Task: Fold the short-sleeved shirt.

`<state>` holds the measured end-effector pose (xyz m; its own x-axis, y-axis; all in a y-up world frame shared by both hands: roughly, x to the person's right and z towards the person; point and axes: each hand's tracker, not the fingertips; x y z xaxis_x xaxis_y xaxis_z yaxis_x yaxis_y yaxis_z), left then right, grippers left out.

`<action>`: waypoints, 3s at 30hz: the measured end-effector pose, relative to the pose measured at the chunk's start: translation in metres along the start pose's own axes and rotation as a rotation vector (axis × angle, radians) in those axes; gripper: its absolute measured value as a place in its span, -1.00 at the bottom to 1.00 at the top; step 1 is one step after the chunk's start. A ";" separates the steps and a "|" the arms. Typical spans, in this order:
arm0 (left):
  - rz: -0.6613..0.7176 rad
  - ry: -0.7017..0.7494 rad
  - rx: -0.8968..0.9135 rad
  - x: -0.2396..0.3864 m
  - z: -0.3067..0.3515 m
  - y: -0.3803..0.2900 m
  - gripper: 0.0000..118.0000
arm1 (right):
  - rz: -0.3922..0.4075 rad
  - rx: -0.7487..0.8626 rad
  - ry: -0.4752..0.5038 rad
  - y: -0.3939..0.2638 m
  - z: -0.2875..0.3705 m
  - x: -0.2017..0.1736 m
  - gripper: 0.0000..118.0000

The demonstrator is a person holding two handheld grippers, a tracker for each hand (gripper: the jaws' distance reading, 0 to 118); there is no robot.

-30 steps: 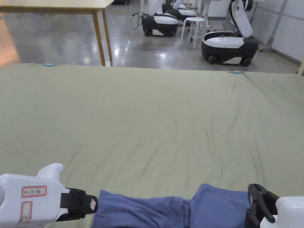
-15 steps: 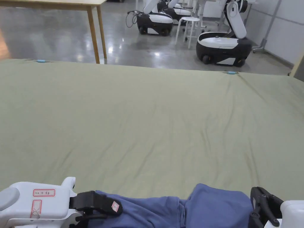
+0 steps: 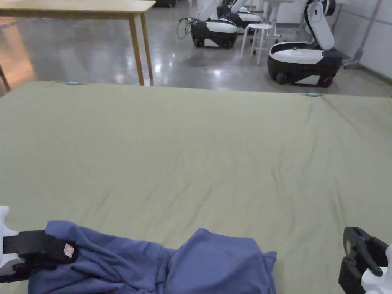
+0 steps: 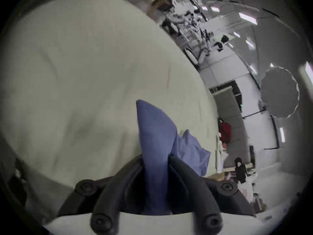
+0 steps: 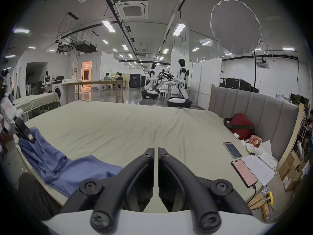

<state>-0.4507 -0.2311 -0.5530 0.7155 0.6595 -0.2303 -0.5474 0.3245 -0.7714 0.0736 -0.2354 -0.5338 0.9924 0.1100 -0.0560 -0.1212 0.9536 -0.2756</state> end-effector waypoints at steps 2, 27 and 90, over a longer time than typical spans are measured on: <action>-0.022 0.034 0.017 0.017 0.012 0.000 -0.83 | 0.003 0.002 0.007 0.001 -0.001 -0.002 -0.91; -0.337 -0.022 -0.170 0.177 -0.181 -0.092 0.78 | -0.045 -0.016 -0.036 -0.011 0.017 0.036 -0.91; -0.169 -0.310 -0.365 0.023 -0.179 -0.013 -0.45 | -0.692 -0.666 1.095 -0.084 -0.142 0.003 -0.98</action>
<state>-0.3495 -0.3417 -0.6544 0.5887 0.8062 0.0600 -0.2082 0.2230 -0.9523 0.0830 -0.3547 -0.6469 0.3788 -0.8628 -0.3348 0.0738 0.3888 -0.9184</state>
